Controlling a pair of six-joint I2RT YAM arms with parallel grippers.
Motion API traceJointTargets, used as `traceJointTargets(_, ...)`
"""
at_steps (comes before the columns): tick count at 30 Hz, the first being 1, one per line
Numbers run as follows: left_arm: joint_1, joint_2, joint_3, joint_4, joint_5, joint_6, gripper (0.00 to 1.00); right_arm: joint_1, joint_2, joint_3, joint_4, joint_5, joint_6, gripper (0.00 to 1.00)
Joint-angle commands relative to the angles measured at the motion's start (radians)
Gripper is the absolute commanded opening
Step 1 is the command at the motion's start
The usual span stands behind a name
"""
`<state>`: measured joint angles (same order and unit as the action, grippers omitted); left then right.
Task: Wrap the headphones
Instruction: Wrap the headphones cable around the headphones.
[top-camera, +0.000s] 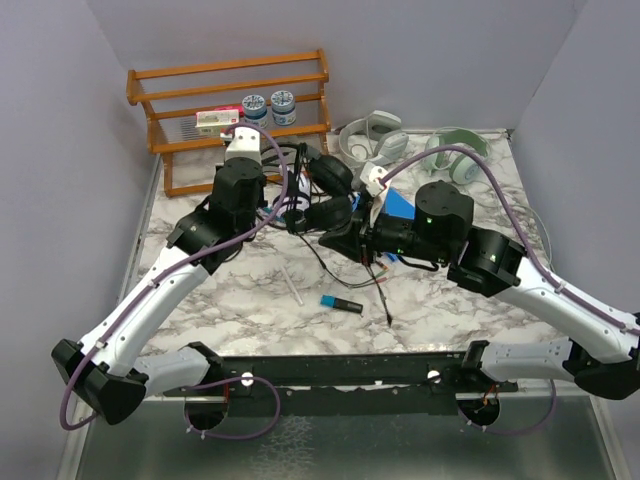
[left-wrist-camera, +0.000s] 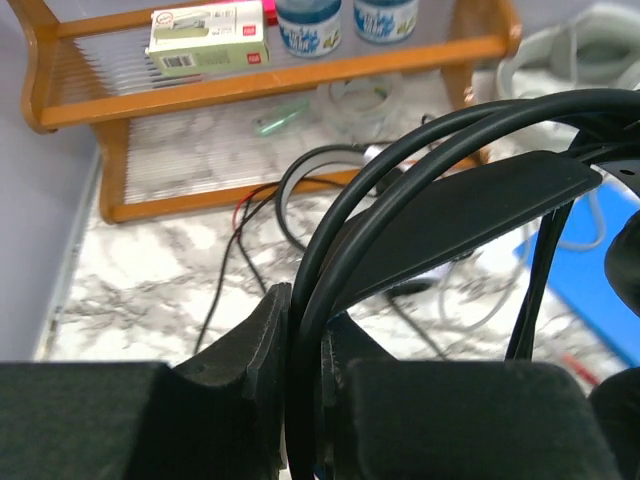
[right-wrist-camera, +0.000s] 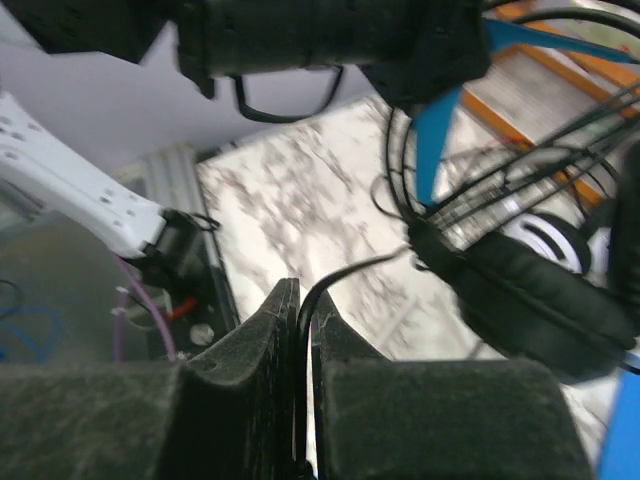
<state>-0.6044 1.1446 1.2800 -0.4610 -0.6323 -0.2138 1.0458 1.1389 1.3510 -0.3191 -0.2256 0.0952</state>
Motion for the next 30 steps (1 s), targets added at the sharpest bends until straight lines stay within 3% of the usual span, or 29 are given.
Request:
traceJointTargets(1, -0.005, -0.069, -0.040, 0.016, 0.016, 0.220, 0.00, 0.006, 0.019, 0.095, -0.217, 0.185, -0.158, 0.10)
traceJointTargets(7, -0.008, -0.134, -0.096, 0.002, 0.183, 0.305, 0.00, 0.006, 0.071, 0.124, -0.272, 0.410, -0.274, 0.08)
traceJointTargets(15, -0.008, -0.145, -0.168, -0.039, 0.455, 0.290, 0.00, 0.007, 0.128, 0.088, -0.181, 0.622, -0.407, 0.11)
traceJointTargets(24, -0.008, -0.107, -0.147, -0.132, 0.609, 0.266, 0.00, 0.006, 0.169, 0.075, -0.132, 0.651, -0.450, 0.11)
traceJointTargets(27, -0.009, -0.075, -0.112, -0.199, 0.684, 0.253, 0.00, 0.006, 0.185, 0.070, -0.134, 0.700, -0.467, 0.14)
traceJointTargets(30, -0.009, -0.037, -0.069, -0.266, 0.671, 0.230, 0.00, 0.002, 0.206, 0.090, -0.169, 0.751, -0.446, 0.25)
